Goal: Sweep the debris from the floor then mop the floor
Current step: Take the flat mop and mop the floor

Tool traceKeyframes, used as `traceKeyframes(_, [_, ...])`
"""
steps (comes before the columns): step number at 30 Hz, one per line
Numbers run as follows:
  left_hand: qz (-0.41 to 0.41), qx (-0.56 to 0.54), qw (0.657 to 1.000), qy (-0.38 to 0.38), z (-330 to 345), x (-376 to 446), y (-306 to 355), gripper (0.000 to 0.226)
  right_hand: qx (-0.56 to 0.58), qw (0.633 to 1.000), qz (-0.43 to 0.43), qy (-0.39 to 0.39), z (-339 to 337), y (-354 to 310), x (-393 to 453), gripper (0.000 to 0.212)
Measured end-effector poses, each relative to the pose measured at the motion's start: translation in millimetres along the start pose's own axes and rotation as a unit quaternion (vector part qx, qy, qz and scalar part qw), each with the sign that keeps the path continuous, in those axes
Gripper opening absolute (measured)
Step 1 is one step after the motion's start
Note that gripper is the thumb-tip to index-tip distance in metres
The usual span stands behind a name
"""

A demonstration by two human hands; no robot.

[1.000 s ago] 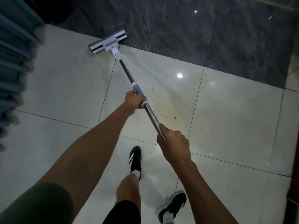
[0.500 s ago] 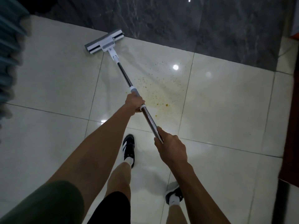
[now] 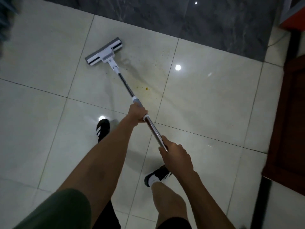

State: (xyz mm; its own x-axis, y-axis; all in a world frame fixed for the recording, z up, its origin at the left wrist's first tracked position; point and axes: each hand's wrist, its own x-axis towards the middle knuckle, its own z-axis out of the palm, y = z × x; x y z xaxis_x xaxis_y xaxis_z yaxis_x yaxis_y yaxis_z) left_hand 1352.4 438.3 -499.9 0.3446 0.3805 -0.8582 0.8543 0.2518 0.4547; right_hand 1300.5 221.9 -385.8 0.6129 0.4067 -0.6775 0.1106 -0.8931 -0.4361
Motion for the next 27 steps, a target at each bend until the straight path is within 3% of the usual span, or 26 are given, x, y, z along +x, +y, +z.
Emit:
traceKeyframes(6, [-0.061,-0.029,0.998,0.000,99,-65,-48,0.040,-0.011,0.999,0.038,-0.007,-21,98,-74,0.044])
traceKeyframes(9, [-0.077,-0.034,0.996,-0.009,114,-87,-59,0.037,-0.012,0.999,0.052,-0.011,-22,110,-101,0.047])
traceKeyframes(13, [-0.077,-0.059,0.995,0.020,102,-96,-53,0.026,-0.031,0.999,0.033,-0.028,-21,96,-109,0.059])
traceKeyframes(18, [-0.068,-0.120,0.990,-0.003,84,-94,-38,0.086,-0.086,0.996,0.009,-0.036,-35,81,-91,0.056])
traceKeyframes(27, [-0.068,-0.214,0.974,0.029,14,-55,28,0.095,-0.156,0.986,-0.032,-0.045,-78,11,-15,0.066])
